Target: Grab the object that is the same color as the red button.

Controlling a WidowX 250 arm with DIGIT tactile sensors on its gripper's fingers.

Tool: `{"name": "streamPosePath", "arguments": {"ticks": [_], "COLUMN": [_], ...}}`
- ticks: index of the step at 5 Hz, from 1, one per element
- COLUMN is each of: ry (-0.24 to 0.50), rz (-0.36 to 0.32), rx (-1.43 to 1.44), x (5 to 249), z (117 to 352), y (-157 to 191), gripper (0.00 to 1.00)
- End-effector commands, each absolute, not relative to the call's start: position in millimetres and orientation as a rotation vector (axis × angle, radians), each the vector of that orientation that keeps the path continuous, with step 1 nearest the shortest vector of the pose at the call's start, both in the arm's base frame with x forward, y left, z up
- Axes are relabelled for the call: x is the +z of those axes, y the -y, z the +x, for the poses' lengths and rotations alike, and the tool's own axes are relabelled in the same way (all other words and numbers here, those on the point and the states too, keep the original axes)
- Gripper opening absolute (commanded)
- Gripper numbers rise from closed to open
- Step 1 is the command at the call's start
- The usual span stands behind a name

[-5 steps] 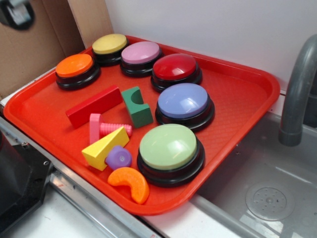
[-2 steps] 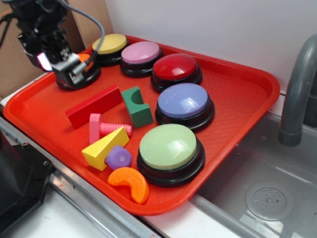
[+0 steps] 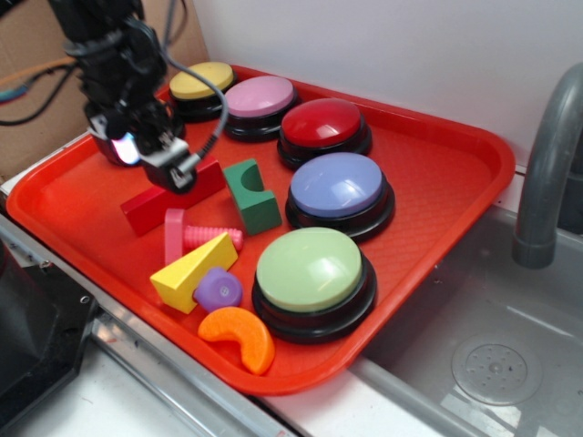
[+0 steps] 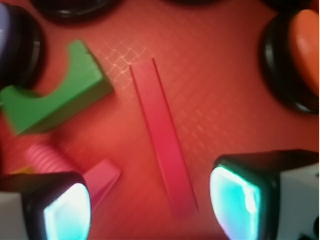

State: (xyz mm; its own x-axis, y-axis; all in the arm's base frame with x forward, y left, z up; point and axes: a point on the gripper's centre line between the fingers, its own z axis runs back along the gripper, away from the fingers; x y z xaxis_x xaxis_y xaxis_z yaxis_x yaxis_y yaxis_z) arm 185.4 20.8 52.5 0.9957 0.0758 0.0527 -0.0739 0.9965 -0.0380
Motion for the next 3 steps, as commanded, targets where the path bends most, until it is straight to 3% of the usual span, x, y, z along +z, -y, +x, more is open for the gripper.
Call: {"name": "streamPosePath", "arguments": {"ticks": [1,2,3], "ry": [0.055,0.042,0.055], "rz": [-0.002,0.027,0.041], "rx": [0.082,0.086,0.1], "x": [28.5,24.2,26.6], "z": [197.3,196.2,195.0], "y": [-28.8,-26.0,-23.4], "gripper": [1.0,0.7,0.0]}}
